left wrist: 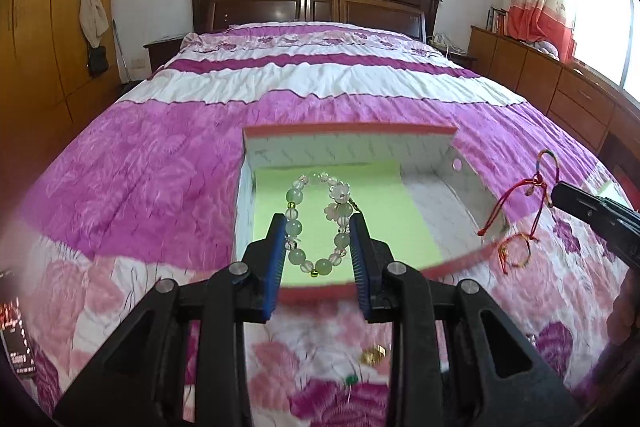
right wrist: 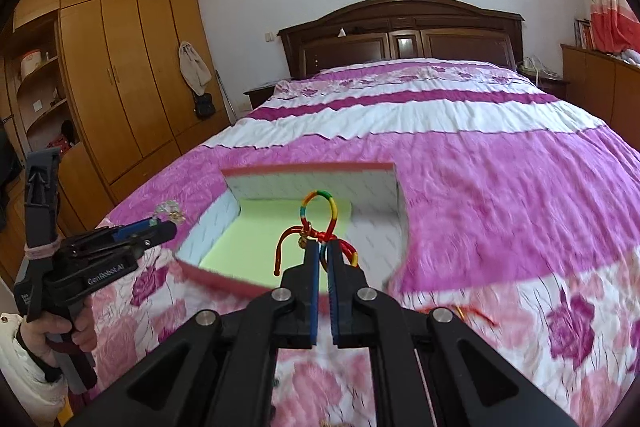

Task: Organize jewelry
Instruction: 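Carry both bracelets into the pink box and open both tools to release them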

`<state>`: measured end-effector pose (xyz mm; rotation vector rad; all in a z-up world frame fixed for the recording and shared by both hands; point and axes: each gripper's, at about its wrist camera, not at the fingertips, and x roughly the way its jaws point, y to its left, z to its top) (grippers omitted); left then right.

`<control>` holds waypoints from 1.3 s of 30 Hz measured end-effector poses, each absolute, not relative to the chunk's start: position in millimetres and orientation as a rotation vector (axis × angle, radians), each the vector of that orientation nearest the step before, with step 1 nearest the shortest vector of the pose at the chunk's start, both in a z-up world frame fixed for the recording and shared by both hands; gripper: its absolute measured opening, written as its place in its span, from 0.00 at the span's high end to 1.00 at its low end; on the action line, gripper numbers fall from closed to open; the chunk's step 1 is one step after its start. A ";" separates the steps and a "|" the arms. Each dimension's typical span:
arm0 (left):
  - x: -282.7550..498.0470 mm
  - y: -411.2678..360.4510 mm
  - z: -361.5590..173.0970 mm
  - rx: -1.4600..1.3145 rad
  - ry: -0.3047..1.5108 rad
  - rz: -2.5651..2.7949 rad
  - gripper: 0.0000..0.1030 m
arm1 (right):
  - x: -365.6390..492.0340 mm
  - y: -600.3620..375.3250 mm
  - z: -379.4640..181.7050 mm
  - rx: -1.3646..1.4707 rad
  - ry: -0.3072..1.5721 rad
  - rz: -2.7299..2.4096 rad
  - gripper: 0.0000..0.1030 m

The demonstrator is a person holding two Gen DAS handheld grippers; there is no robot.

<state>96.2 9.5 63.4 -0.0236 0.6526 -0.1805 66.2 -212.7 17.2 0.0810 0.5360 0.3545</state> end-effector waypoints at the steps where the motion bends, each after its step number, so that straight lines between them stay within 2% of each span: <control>1: 100.8 9.0 64.3 -0.024 0.653 -0.179 0.78 | 72.1 -209.7 18.7 0.077 0.535 0.357 0.95; 16: 176.1 -11.0 43.0 -0.019 0.738 -0.171 0.78 | 169.4 -188.8 -1.0 0.047 0.616 0.276 0.95; 26: 215.1 -13.7 7.3 -0.024 0.892 -0.121 0.77 | 220.2 -190.0 -34.2 0.010 0.755 0.211 0.95; 33: 226.9 -12.1 -16.3 -0.044 1.009 -0.083 0.77 | 237.9 -179.9 -56.7 -0.041 0.852 0.185 0.95; 39: 230.2 -10.5 -16.6 -0.050 1.033 -0.081 0.75 | 244.2 -178.9 -69.4 -0.054 0.903 0.169 0.95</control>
